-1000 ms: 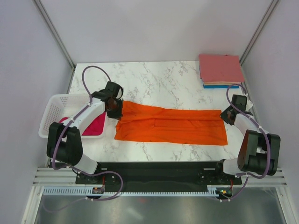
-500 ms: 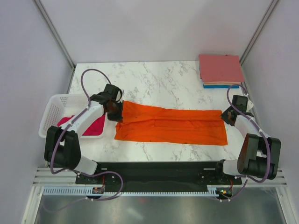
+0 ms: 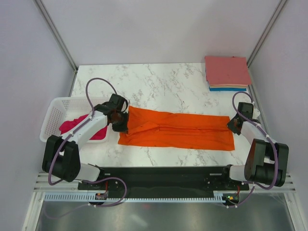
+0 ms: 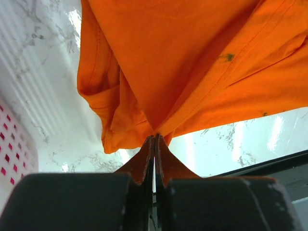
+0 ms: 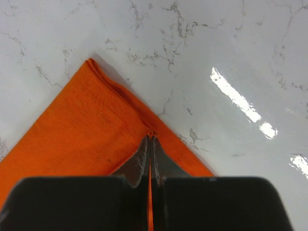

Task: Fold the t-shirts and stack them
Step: Fold the tshirt

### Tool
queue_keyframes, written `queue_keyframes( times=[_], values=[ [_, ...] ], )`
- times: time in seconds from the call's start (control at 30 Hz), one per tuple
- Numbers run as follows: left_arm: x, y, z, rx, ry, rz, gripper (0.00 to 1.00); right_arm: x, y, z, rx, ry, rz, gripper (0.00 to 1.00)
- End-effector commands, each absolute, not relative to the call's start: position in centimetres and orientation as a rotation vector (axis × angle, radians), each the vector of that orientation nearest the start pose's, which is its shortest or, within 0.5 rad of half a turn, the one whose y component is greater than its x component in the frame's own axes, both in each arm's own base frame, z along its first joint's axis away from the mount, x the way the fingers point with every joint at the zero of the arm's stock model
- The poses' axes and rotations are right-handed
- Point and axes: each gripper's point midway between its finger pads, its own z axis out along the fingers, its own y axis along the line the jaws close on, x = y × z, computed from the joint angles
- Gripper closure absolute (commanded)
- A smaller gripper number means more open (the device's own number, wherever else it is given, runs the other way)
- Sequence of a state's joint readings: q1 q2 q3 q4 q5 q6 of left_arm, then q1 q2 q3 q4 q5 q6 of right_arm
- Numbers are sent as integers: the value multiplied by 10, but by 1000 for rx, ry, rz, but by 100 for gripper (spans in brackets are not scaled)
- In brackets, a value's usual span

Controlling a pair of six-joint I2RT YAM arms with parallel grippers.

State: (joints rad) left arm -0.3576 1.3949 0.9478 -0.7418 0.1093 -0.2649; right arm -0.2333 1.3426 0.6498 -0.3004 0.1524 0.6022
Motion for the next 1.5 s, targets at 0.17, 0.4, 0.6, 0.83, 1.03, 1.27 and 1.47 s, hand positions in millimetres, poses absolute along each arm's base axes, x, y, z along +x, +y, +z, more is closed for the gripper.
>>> queue_keyframes(
  times=[0.17,0.4,0.6,0.83,1.03,1.27,1.47],
  values=[
    [247,-126,73,133,2783,-303,98,285,-85,36,1078,2274,-134,99],
    [243,-132,74,172,2784,-336,89,287,-88,61,1083,2285,-154,74],
    [236,-137,72,193,2799,-369,92,290,-75,79,1050,2268,-66,73],
    [234,-138,76,187,2795,-362,94,317,-24,76,908,2289,226,73],
    [225,-139,69,199,2826,-328,84,302,-39,32,977,2349,76,74],
    [229,-170,103,238,2764,-556,76,302,-51,25,982,2396,-19,74],
    [257,-155,142,213,2655,-416,63,323,-24,68,874,2331,180,71]
  ],
)
